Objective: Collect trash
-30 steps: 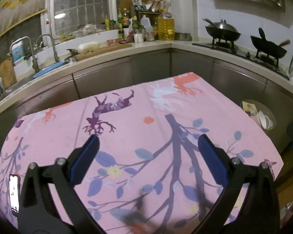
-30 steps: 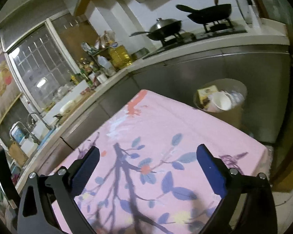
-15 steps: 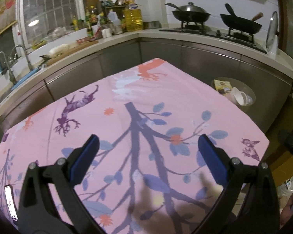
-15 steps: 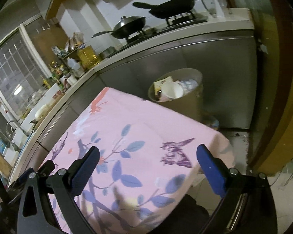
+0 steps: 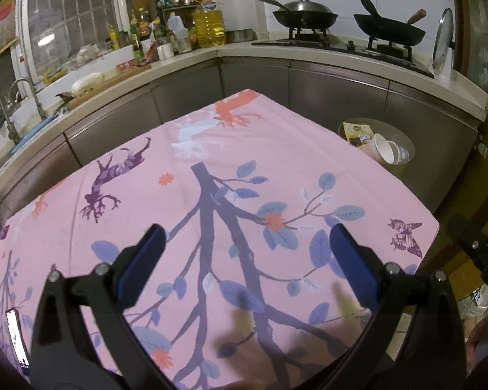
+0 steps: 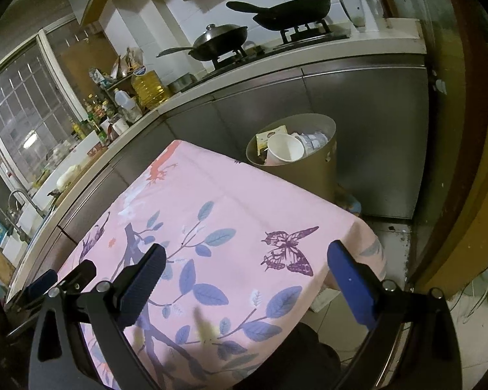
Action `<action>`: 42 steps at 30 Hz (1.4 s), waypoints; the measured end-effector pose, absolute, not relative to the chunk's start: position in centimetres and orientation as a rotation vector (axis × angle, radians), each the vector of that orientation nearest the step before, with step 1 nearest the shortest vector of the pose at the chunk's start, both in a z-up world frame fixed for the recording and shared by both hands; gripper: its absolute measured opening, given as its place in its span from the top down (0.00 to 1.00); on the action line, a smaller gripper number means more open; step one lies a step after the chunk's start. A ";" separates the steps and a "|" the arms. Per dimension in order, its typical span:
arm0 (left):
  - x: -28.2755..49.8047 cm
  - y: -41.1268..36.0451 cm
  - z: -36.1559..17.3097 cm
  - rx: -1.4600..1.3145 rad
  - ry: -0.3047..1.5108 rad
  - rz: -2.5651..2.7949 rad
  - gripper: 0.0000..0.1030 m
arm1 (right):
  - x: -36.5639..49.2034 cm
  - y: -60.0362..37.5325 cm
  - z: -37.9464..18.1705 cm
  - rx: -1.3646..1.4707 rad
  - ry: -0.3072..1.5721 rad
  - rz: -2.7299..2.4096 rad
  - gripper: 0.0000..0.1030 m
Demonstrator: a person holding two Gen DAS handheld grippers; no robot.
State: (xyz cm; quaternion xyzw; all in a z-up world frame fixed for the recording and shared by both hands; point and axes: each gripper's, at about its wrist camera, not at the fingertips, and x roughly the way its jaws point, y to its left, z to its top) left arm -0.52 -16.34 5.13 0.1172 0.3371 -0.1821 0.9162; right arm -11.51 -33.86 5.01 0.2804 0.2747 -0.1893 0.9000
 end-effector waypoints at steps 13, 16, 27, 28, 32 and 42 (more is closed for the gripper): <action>-1.0 -16.3 5.1 0.238 0.693 -0.367 0.06 | -11.8 -34.0 5.3 0.580 0.555 -0.401 0.07; -1.0 -16.3 5.2 0.238 0.691 -0.362 0.06 | -11.9 -34.0 5.4 0.574 0.546 -0.403 0.07; -1.4 -16.1 5.5 0.243 0.678 -0.347 0.06 | -12.3 -34.1 5.8 0.574 0.532 -0.405 0.07; -1.4 -16.1 5.5 0.243 0.679 -0.346 0.06 | -12.3 -34.1 5.8 0.575 0.533 -0.405 0.07; -1.5 -16.1 5.5 0.244 0.678 -0.347 0.06 | -12.3 -34.2 5.9 0.572 0.530 -0.404 0.07; -1.3 -15.5 5.0 0.240 0.709 -0.346 0.06 | -12.5 -34.5 6.1 0.571 0.519 -0.409 0.07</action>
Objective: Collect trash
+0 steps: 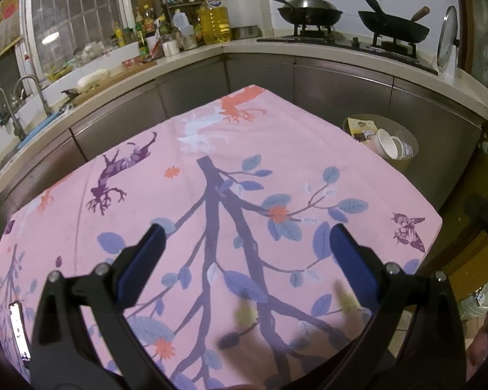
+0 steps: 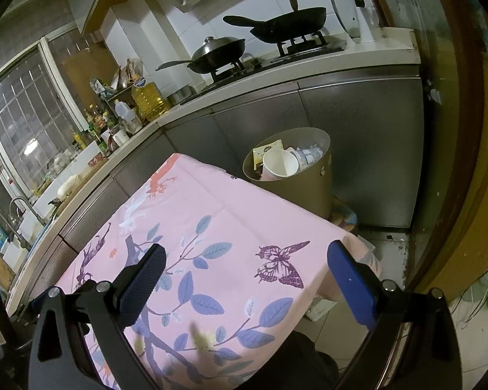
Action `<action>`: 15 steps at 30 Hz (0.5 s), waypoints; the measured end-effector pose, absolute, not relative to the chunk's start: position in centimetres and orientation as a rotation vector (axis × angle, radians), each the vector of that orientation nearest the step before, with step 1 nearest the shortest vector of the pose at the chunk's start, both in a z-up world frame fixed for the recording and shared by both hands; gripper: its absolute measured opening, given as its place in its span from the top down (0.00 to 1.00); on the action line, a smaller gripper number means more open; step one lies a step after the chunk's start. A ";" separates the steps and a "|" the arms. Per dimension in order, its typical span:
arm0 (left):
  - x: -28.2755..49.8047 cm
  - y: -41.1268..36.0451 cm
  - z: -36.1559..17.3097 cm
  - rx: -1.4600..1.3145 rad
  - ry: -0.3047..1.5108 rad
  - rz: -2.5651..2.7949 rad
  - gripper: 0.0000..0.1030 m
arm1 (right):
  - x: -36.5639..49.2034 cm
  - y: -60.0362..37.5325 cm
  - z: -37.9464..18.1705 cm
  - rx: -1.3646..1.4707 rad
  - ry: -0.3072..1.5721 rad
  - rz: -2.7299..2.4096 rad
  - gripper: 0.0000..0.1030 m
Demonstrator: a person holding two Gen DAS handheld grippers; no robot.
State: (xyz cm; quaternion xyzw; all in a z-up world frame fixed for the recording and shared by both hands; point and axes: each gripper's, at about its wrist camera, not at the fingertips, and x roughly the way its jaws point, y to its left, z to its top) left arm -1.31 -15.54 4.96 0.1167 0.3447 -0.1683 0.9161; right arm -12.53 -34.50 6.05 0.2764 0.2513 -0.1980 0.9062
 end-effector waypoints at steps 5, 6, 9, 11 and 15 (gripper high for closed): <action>-1.3 -15.5 4.9 0.239 0.714 -0.347 0.06 | -12.4 -34.4 6.1 0.569 0.526 -0.396 0.07; -1.3 -15.4 4.8 0.238 0.717 -0.348 0.06 | -12.3 -34.4 6.1 0.568 0.527 -0.394 0.07; -1.2 -15.3 4.8 0.238 0.719 -0.347 0.06 | -12.2 -34.3 6.2 0.567 0.527 -0.390 0.07; -1.2 -15.2 4.7 0.235 0.725 -0.348 0.06 | -12.2 -34.2 6.2 0.567 0.526 -0.391 0.07; -1.2 -15.1 4.7 0.235 0.722 -0.349 0.06 | -12.2 -34.1 6.4 0.555 0.520 -0.385 0.07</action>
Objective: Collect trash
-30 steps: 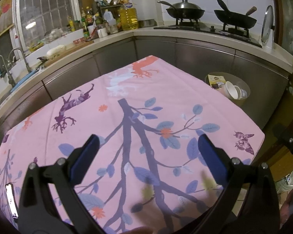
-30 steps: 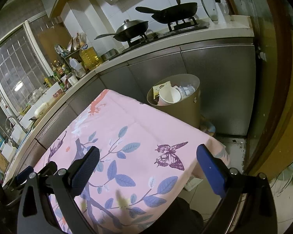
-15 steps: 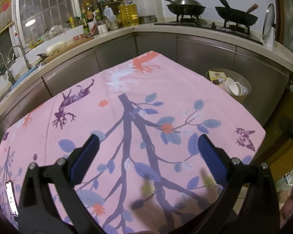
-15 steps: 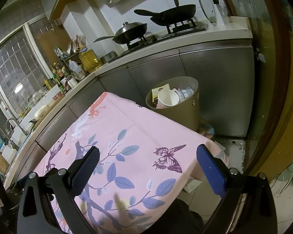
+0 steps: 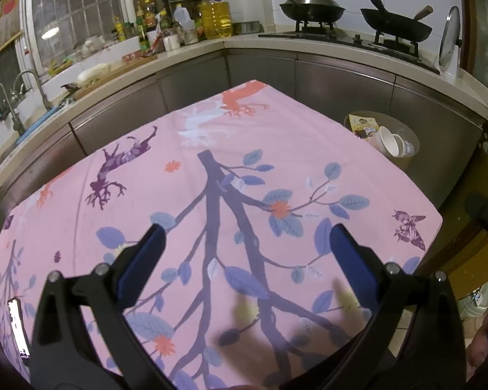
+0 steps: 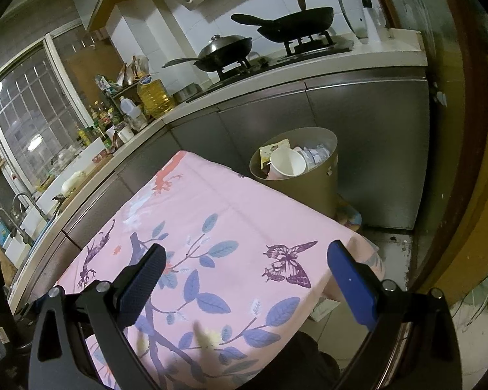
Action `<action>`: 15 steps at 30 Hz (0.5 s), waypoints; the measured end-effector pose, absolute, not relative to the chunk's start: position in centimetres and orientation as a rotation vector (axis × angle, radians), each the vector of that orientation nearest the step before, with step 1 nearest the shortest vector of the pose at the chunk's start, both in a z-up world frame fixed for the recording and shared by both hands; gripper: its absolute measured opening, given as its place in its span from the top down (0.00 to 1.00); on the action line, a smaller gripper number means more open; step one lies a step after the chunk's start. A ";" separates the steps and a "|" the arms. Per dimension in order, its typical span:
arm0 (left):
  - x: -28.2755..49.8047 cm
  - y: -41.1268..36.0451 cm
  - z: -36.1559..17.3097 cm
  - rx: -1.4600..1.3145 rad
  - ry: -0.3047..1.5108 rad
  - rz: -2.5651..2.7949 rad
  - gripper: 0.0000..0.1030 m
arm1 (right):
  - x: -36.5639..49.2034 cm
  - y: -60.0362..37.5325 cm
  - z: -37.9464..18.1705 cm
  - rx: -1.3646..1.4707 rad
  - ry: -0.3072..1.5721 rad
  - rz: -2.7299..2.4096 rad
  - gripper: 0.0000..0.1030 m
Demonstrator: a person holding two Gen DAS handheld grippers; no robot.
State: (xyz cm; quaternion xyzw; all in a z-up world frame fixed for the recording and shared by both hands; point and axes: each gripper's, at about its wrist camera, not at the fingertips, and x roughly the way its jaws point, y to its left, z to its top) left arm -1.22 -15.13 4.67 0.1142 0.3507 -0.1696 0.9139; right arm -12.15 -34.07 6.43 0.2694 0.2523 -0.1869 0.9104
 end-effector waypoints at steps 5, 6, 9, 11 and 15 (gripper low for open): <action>-1.3 -14.9 4.8 0.236 0.705 -0.353 0.06 | -12.0 -33.6 7.1 0.528 0.502 -0.381 0.07; -1.4 -15.1 4.8 0.236 0.702 -0.353 0.06 | -11.9 -33.4 7.2 0.522 0.497 -0.380 0.07; -1.4 -15.2 5.1 0.239 0.693 -0.345 0.06 | -11.8 -33.3 7.4 0.513 0.492 -0.374 0.07; -1.3 -15.0 5.0 0.239 0.696 -0.341 0.06 | -11.7 -33.3 7.3 0.515 0.495 -0.373 0.07; -1.2 -15.0 4.9 0.237 0.702 -0.332 0.06 | -11.7 -33.5 7.3 0.516 0.494 -0.376 0.07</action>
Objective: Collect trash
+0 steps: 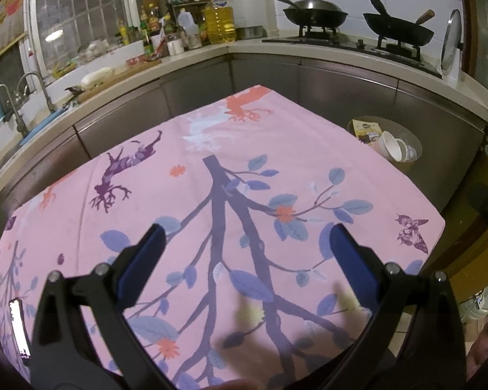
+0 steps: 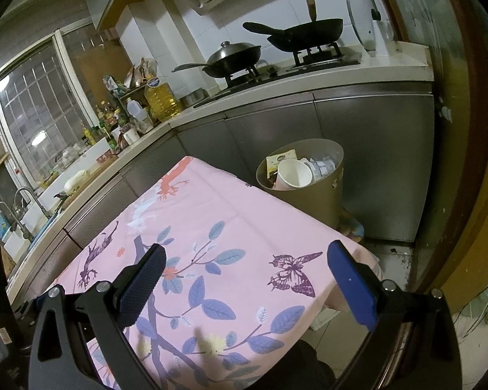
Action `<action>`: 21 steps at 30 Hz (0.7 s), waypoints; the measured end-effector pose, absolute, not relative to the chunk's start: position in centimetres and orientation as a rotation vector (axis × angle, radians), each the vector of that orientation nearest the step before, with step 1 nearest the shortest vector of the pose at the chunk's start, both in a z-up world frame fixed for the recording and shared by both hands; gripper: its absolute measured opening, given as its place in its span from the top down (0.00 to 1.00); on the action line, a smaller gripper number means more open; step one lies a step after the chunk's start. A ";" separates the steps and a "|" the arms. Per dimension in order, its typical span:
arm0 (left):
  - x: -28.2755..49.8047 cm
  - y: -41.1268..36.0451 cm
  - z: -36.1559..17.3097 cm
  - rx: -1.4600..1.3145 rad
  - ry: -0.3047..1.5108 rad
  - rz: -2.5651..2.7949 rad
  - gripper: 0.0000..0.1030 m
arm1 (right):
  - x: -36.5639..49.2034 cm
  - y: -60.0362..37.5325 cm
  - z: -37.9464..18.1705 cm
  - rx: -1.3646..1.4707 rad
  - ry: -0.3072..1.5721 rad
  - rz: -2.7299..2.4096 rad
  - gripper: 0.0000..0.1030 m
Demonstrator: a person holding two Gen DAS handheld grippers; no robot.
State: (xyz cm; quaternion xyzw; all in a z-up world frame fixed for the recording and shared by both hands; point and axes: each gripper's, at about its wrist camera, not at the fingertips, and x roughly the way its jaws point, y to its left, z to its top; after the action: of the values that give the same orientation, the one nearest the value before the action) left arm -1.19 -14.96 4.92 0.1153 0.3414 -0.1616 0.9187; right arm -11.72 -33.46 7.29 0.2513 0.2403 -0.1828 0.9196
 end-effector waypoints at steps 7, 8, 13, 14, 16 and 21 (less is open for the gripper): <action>-0.9 -14.7 4.9 0.227 0.710 -0.322 0.06 | -11.7 -33.6 7.7 0.514 0.478 -0.374 0.07; -0.9 -14.6 5.0 0.222 0.711 -0.320 0.06 | -11.7 -33.6 7.8 0.512 0.474 -0.375 0.07; -0.8 -14.4 5.0 0.217 0.711 -0.317 0.06 | -11.8 -33.9 8.3 0.513 0.463 -0.376 0.07; -0.8 -14.3 5.0 0.215 0.711 -0.317 0.06 | -11.7 -33.9 8.3 0.513 0.463 -0.375 0.07; -0.8 -14.3 5.0 0.215 0.712 -0.318 0.06 | -11.7 -33.8 8.4 0.512 0.463 -0.370 0.07; -0.9 -14.2 5.1 0.211 0.707 -0.312 0.06 | -11.6 -33.5 9.0 0.503 0.447 -0.360 0.07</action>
State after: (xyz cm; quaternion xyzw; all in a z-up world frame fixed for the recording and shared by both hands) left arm -0.94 -14.17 5.07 0.1026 0.3443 -0.1519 0.9208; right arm -11.59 -33.49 8.98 0.2456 0.2182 -0.1758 0.9280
